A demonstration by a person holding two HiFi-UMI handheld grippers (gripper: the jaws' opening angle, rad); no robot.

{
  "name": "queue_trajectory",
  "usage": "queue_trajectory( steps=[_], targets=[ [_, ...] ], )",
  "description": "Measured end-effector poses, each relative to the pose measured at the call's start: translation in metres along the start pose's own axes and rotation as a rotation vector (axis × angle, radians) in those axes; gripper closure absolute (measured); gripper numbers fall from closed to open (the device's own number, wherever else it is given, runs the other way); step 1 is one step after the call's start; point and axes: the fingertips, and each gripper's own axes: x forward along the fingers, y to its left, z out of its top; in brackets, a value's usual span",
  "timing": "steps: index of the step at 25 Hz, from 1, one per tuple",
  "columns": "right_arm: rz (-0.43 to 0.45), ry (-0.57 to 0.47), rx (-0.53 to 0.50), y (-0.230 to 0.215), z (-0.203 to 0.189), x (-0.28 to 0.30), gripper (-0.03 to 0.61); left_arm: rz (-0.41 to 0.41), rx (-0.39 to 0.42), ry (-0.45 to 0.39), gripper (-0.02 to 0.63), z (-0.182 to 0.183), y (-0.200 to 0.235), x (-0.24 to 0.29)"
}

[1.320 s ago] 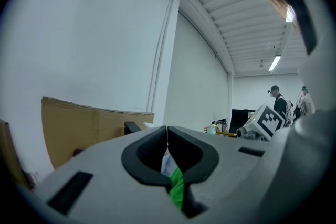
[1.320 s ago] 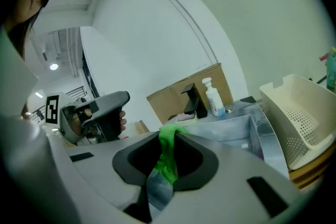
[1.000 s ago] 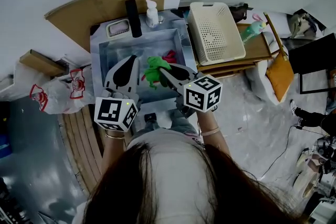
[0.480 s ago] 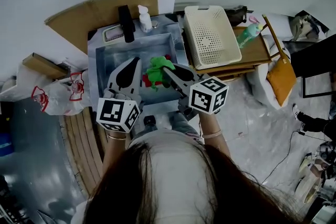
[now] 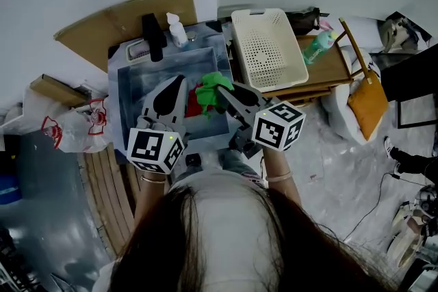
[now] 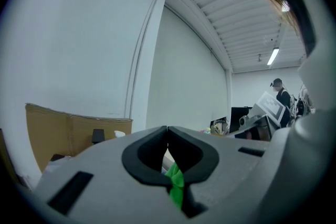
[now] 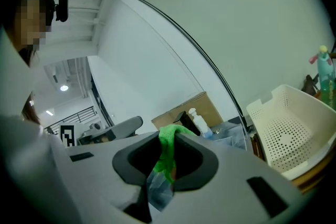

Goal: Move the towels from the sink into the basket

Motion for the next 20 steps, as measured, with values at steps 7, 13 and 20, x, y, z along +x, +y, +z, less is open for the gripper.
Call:
queue_trajectory(
  steps=[7,13,20],
  targets=[
    [-0.02,-0.042,0.014,-0.023,0.023,-0.023,0.499,-0.009,-0.002,0.007,0.606,-0.002,-0.02,0.026],
    [-0.046,-0.075,0.021,-0.048,0.042,-0.041,0.499,-0.02,-0.003,0.007,0.606,-0.004,-0.037,0.05],
    [-0.043,-0.104,0.032,-0.073,0.064,-0.063,0.499,-0.023,-0.009,0.005,0.606,-0.008,-0.053,0.076]
  ],
)
